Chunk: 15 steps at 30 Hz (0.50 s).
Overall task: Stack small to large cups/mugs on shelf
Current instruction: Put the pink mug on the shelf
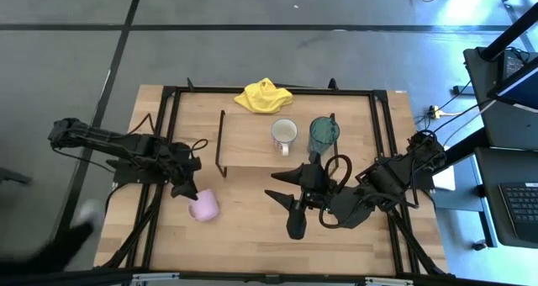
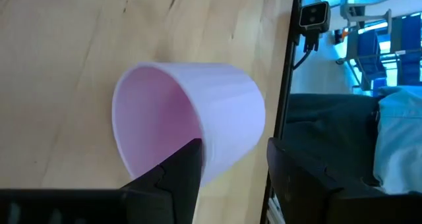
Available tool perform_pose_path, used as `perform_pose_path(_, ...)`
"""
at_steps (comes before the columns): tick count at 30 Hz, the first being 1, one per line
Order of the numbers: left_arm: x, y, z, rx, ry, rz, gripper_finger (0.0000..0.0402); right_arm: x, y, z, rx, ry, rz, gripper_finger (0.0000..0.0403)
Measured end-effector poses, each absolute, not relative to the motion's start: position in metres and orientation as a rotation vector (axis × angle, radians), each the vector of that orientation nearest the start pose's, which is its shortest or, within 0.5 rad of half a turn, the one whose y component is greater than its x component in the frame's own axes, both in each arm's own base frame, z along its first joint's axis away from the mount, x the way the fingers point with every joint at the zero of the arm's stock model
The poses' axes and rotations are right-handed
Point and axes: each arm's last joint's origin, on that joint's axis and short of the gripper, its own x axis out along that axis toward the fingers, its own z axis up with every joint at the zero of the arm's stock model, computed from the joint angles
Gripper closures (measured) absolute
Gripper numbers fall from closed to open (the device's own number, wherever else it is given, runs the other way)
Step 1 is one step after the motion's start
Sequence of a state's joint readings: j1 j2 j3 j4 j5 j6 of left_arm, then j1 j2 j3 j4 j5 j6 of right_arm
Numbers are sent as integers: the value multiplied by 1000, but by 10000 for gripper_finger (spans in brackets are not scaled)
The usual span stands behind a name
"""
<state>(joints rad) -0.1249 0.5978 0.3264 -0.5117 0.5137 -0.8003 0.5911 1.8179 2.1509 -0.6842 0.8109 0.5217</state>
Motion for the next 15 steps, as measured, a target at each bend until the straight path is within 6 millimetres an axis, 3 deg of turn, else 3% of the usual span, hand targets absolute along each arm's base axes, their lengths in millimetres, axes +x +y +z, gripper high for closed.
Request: perform_pose_path(15,125,-32,167,-785,1070,-259,237,326,194,466,315,201,-283,205)
